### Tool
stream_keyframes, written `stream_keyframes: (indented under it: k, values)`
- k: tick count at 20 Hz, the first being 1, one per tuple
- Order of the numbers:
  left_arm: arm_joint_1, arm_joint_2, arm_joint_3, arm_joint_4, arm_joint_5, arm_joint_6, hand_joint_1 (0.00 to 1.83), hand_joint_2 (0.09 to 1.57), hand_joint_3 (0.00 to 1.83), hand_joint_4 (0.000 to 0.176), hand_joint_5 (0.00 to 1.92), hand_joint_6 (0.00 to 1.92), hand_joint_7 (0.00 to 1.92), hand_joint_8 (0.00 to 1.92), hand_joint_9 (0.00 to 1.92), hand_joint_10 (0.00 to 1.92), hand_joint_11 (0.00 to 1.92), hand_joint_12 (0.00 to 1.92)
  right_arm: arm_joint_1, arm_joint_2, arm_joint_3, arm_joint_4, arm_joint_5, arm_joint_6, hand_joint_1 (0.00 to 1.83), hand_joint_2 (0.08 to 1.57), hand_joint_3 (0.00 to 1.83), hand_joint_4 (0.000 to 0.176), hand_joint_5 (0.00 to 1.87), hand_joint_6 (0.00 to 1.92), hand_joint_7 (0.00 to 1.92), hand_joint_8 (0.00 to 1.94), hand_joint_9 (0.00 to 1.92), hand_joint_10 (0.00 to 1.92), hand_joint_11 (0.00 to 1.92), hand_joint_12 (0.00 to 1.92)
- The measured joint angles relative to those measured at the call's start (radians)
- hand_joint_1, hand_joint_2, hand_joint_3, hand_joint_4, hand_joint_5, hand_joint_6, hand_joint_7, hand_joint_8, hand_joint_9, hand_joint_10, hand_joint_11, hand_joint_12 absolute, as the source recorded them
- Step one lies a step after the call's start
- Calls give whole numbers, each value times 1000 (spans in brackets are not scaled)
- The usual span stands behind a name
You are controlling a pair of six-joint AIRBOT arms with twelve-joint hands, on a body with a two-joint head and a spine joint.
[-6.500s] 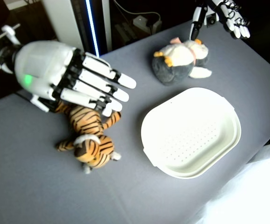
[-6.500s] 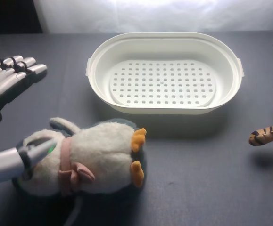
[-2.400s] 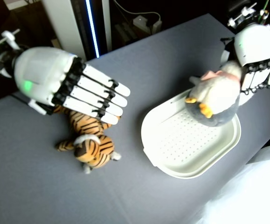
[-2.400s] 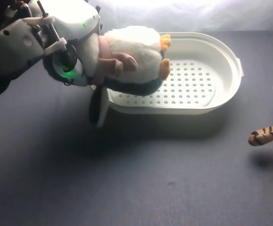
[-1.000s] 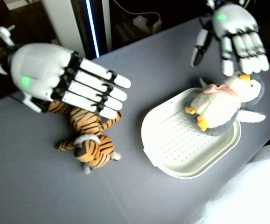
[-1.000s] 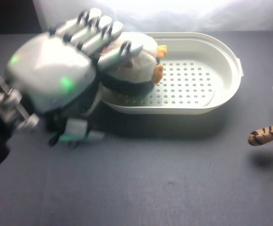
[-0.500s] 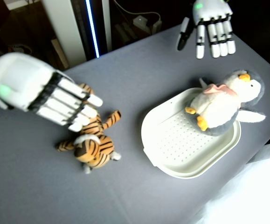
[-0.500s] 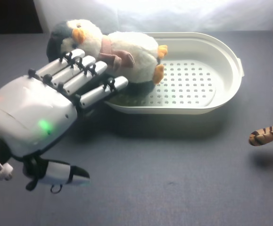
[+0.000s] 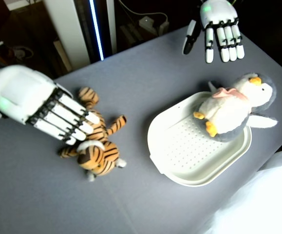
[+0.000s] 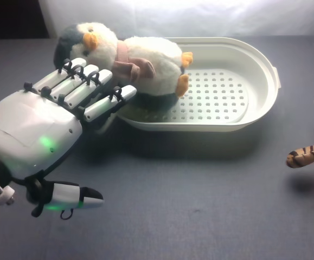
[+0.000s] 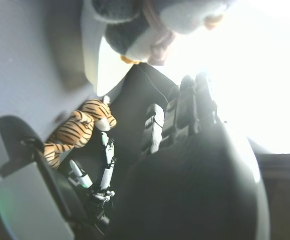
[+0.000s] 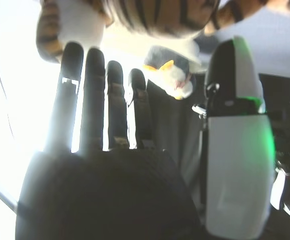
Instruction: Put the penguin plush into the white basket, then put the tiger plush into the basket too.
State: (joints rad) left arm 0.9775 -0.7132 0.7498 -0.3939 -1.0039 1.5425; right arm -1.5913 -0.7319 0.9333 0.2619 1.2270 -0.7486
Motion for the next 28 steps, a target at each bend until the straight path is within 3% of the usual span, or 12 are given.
stream_keyframes:
  k: [7, 8, 9, 10, 11, 12, 13, 14, 21, 22, 25, 28]
  values:
    - [54, -2, 0, -16, -39, -56, 769, 773, 13, 176, 0, 0, 0, 0, 0, 0, 0, 0, 132, -92, 90, -14, -109, -7, 1396, 1020, 1, 0, 734, 6, 848, 29, 1049, 108, 736, 1010]
    - [57, -2, 0, -19, -45, -60, 775, 769, 10, 176, 0, 0, 0, 0, 0, 0, 0, 0, 140, -99, 97, -10, -121, -6, 1478, 1110, 0, 0, 875, 21, 889, 810, 1023, 927, 766, 1119]
    - [62, -2, 0, -18, -50, -64, 785, 768, 9, 176, 0, 0, 0, 0, 0, 0, 0, 0, 148, -105, 103, -11, -128, -6, 1493, 1106, 0, 0, 944, 28, 855, 1043, 985, 1143, 799, 1103]
    - [62, -2, 0, -21, -52, -72, 797, 771, 10, 176, 0, 0, 0, 0, 0, 0, 0, 0, 154, -106, 104, -11, -136, -11, 1510, 1075, 15, 0, 961, 595, 893, 1090, 1055, 1059, 863, 1278]
    - [62, -2, 0, -21, -60, -79, 806, 770, 8, 176, 0, 0, 0, 0, 0, 0, 0, 0, 164, -106, 104, -10, -145, -32, 1381, 1123, 0, 0, 1006, 877, 823, 1067, 967, 1211, 979, 952]
    - [62, -2, 0, -21, -61, -78, 806, 770, 8, 176, 0, 0, 0, 0, 0, 0, 0, 0, 163, -106, 104, -9, -146, -34, 1381, 1123, 0, 0, 1006, 877, 823, 1067, 967, 1211, 979, 952]
    - [63, -2, 0, -22, -64, -79, 816, 774, 9, 176, 0, 0, 0, 0, 0, 0, 0, 0, 166, -106, 105, -3, -150, -34, 1466, 1110, 0, 0, 1014, 879, 844, 891, 966, 1072, 889, 1434]
    - [69, -2, 0, -22, -68, -79, 822, 766, 5, 176, 0, 0, 0, 0, 0, 0, 0, 0, 171, -106, 105, -3, -152, -34, 1482, 1115, 2, 0, 993, 955, 842, 867, 935, 1067, 839, 1540]
    - [110, -2, -4, -45, -103, -108, 850, 773, 3, 176, 0, 0, 0, 0, 0, 0, 0, 0, 301, -88, 90, -24, -53, -51, 1483, 1144, 0, 0, 942, 1100, 778, 1025, 898, 1115, 709, 1565]
    - [111, -2, -4, -45, -106, -109, 846, 774, 3, 176, 0, 0, 0, 0, 0, 0, 0, 0, 329, -88, 92, -21, -13, -51, 1374, 1179, 1, 0, 946, 1056, 707, 1213, 783, 1341, 630, 1308]
    - [112, -2, -4, -48, -110, -110, 732, 812, 18, 95, 0, 0, 0, 0, 0, 0, 0, 0, 443, -100, 120, -24, 70, -51, 1354, 1182, 0, 0, 994, 896, 687, 1344, 755, 1401, 738, 1288]
    - [112, -2, -4, -47, -110, -111, 722, 824, 16, 85, 0, 0, 0, 0, 0, 0, 0, 0, 584, -168, 191, -40, 57, -51, 1372, 1112, 0, 0, 1079, 869, 878, 1049, 871, 1186, 727, 1039]
